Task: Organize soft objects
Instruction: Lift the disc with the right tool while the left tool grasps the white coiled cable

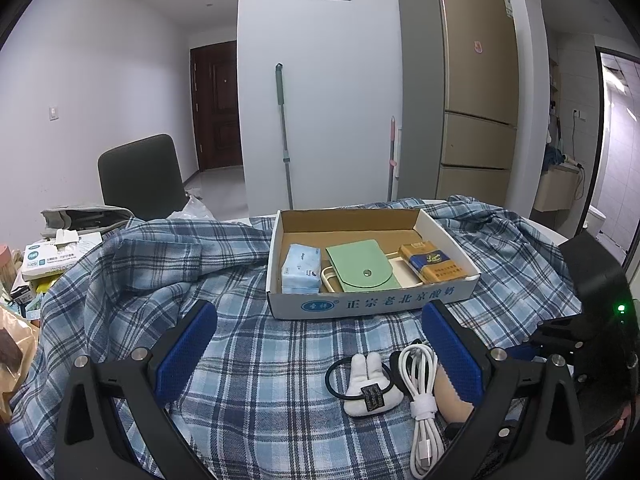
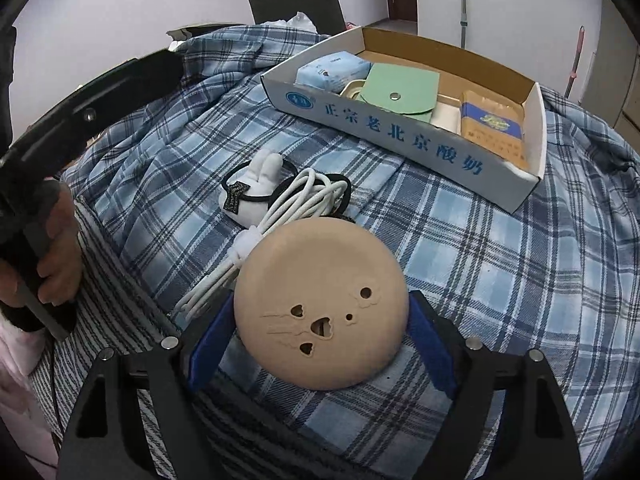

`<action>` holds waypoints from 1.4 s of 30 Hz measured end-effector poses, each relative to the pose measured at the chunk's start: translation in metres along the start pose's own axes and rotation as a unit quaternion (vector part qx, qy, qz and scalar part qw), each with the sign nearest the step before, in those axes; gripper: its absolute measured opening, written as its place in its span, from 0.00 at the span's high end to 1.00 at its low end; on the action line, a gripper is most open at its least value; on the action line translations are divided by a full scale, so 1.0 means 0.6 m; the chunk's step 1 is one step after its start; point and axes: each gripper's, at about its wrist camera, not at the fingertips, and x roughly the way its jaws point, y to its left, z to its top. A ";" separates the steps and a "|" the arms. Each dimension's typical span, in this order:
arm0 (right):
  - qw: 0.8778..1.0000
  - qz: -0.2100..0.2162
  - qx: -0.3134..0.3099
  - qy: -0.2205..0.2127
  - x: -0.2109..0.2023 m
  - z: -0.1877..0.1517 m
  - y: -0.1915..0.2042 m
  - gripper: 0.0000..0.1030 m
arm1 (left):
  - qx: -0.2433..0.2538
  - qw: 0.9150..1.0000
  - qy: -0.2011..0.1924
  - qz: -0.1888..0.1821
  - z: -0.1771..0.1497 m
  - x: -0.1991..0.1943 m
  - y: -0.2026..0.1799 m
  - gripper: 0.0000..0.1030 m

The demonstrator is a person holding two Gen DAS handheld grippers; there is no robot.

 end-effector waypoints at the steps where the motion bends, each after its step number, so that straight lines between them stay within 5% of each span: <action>1: 1.000 -0.005 -0.005 -0.006 -0.003 -0.001 0.004 0.23 | 0.000 1.000 0.000 0.000 0.000 0.000 0.000 0.00; 6: 0.998 -0.024 -0.016 -0.057 -0.035 -0.006 0.012 0.24 | -0.002 1.000 0.002 0.001 -0.002 0.002 0.000 0.00; 13: 0.984 -0.073 0.059 -0.151 -0.095 -0.012 -0.026 0.24 | 0.005 1.000 0.007 -0.006 -0.003 0.002 -0.004 0.00; 22: 0.973 -0.106 0.100 -0.178 -0.120 -0.009 -0.054 0.24 | -0.001 0.997 0.065 -0.051 -0.010 0.027 -0.006 0.32; 24: 0.974 -0.105 0.099 -0.172 -0.116 -0.010 -0.054 0.24 | 0.009 0.988 0.113 -0.101 -0.013 0.031 -0.018 0.64; 25: 0.976 -0.100 0.097 -0.168 -0.114 -0.010 -0.054 0.24 | 0.018 0.983 0.136 -0.118 -0.016 0.033 -0.028 0.68; 32: 0.978 -0.101 0.086 -0.160 -0.106 -0.012 -0.047 0.24 | 0.013 0.962 0.221 -0.161 -0.050 0.062 -0.057 0.72; 35: 0.979 -0.099 0.084 -0.156 -0.104 -0.013 -0.046 0.24 | 0.011 0.952 0.241 -0.188 -0.059 0.068 -0.062 0.82; 42: 0.980 -0.099 0.078 -0.152 -0.101 -0.012 -0.042 0.24 | 0.003 0.944 0.261 -0.203 -0.067 0.090 -0.070 0.82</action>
